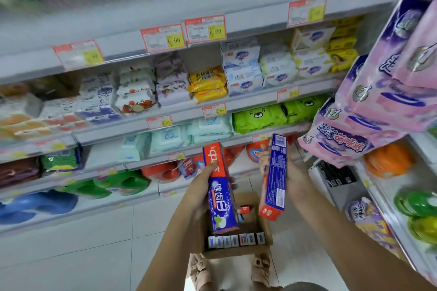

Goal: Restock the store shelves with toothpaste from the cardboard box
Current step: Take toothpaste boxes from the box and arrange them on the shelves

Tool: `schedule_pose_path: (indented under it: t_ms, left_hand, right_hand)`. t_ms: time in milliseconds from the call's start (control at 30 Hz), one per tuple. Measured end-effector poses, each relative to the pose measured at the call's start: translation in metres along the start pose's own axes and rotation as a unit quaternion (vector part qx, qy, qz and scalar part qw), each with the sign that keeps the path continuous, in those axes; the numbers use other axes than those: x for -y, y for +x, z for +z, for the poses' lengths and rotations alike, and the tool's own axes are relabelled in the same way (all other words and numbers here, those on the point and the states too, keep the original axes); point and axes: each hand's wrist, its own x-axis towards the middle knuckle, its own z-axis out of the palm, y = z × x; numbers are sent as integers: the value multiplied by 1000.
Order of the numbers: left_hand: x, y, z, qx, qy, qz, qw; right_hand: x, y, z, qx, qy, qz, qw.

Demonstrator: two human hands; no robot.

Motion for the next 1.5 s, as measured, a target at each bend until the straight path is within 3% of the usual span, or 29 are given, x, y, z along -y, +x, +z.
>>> schedule_pose_path:
  t_ms: [100, 167, 267, 333, 400, 500, 567, 700, 867, 933, 1033, 1100, 1167, 1233, 1300, 1500]
  left_hand:
    - [-7, -19, 9, 57, 59, -22, 996]
    - [-13, -30, 15, 97, 73, -44, 992]
    - [-23, -44, 20, 140, 37, -86, 986]
    - [-28, -54, 18, 169, -15, -100, 980]
    - [-32, -61, 13, 206, -77, -100, 970]
    - [-37, -65, 5, 253, -130, -102, 953]
    - [-45, -67, 3, 245, -131, -102, 955]
    - [-70, -73, 1, 236, -66, -67, 967]
    - [-93, -71, 0, 190, -73, -20, 979]
    - [-98, -69, 2, 152, -105, 1, 983]
    - [-102, -71, 9, 119, -185, 21, 975]
    - [-100, -71, 14, 94, -225, 32, 969]
    - [-98, -68, 20, 64, -254, 38, 964]
    - [-97, -67, 23, 48, -284, 31, 957]
    - [-97, -68, 28, 41, -316, 13, 948]
    - [-109, -70, 41, 72, -409, 24, 909]
  right_hand:
    - [-3, 0, 18, 42, 122, -81, 988]
    - [1, -6, 30, 67, 119, -54, 989]
    - [6, -14, 33, -63, -114, -89, 987]
    - [12, -19, 41, -68, -94, -117, 986]
    - [20, -18, 58, -22, -37, -136, 990]
    - [39, -21, 82, 119, 124, -136, 976]
    - [52, -20, 95, 172, 170, -130, 962]
    - [73, -23, 115, 197, 109, -171, 959]
    - [106, -44, 114, 202, 78, -246, 945]
    - [117, -56, 110, 211, 93, -268, 936]
    - [130, -71, 107, 305, 113, -278, 904]
    - [145, -75, 105, 263, 121, -288, 913]
    - [155, -83, 105, 284, 133, -292, 904]
    - [159, -93, 108, 224, 121, -343, 904]
    - [158, -93, 119, 271, 135, -318, 899]
    - [136, -95, 132, 197, 6, -362, 911]
